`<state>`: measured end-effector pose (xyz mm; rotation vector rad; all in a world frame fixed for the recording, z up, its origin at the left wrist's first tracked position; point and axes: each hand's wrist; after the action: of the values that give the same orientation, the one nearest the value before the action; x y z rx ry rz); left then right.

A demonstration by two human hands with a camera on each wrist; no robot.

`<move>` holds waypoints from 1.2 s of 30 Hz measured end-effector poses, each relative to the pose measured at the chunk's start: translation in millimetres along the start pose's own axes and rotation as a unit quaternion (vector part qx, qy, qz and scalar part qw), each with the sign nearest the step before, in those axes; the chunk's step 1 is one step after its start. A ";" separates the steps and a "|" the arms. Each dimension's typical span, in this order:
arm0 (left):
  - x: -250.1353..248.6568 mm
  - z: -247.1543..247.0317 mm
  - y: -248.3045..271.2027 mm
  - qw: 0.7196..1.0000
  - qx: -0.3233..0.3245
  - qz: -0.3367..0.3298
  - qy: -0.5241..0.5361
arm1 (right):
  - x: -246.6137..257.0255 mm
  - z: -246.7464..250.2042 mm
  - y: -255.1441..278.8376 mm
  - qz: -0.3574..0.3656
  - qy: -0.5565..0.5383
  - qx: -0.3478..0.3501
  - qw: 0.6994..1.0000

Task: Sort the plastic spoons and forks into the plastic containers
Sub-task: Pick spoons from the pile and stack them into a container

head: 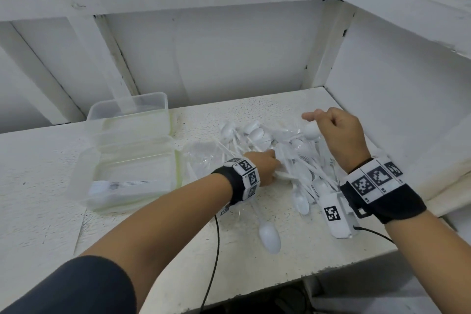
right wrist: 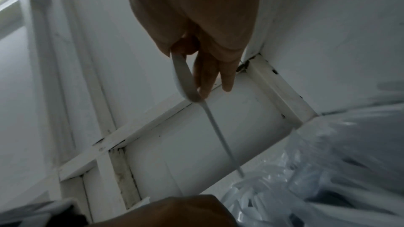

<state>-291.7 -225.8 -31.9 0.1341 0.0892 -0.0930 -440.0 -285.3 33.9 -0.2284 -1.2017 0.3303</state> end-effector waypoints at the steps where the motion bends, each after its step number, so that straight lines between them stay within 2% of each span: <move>1: -0.2 -0.1 -2.7 1.000 -0.002 0.012 -0.007 | -1.2 -0.8 0.1 -0.010 -0.008 -0.003 1.000; 6: 1.5 -3.8 -9.2 1.000 -0.014 0.010 0.023 | -4.8 -11.0 0.6 -0.080 -0.103 -0.024 0.991; 10: 9.6 4.2 -5.4 0.994 -0.048 0.027 0.097 | 3.9 -15.5 -0.9 -0.134 -0.195 -0.029 0.971; 15: 21.8 18.9 0.7 0.967 -0.148 0.048 0.200 | 6.4 -15.5 -3.0 -0.090 -0.177 0.004 0.980; 21: 34.7 33.9 13.2 0.927 -0.256 0.070 0.264 | 1.3 -19.4 1.1 -0.056 -0.120 -0.026 0.991; 24: 40.4 48.2 19.9 0.895 -0.288 0.094 0.326 | 2.6 -24.8 8.2 -0.071 -0.131 -0.039 0.988; 27: 48.7 60.7 27.1 0.842 -0.319 0.156 0.406 | -2.0 -29.1 12.3 -0.064 -0.084 -0.009 0.994; 29: 55.4 63.9 31.2 0.807 -0.334 0.199 0.445 | -10.4 -31.5 13.2 -0.028 -0.022 0.039 0.999; 30: 58.8 63.9 33.2 0.794 -0.340 0.214 0.456 | -15.0 -32.3 13.5 -0.013 0.021 0.085 0.996; 32: 64.2 63.0 38.4 0.774 -0.349 0.231 0.474 | -24.4 -33.6 15.0 0.012 0.125 0.208 0.970; 33: 65.6 62.0 41.3 0.769 -0.351 0.233 0.481 | -29.7 -34.5 16.2 0.038 0.188 0.264 0.945; 36: 69.3 55.0 49.0 0.777 -0.335 0.230 0.482 | -42.8 -39.2 22.9 0.138 0.365 0.384 0.837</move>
<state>-213.7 -191.0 22.2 -0.5361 1.1097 0.5170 -420.0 -279.7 -25.0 0.1776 -0.2103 0.8635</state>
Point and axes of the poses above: each hand's wrist, its own y-axis away from the middle knuckle, its own z-axis out of the back of the hand, x = y × z, and after that the axes turned 12 degrees about -x, right-handed
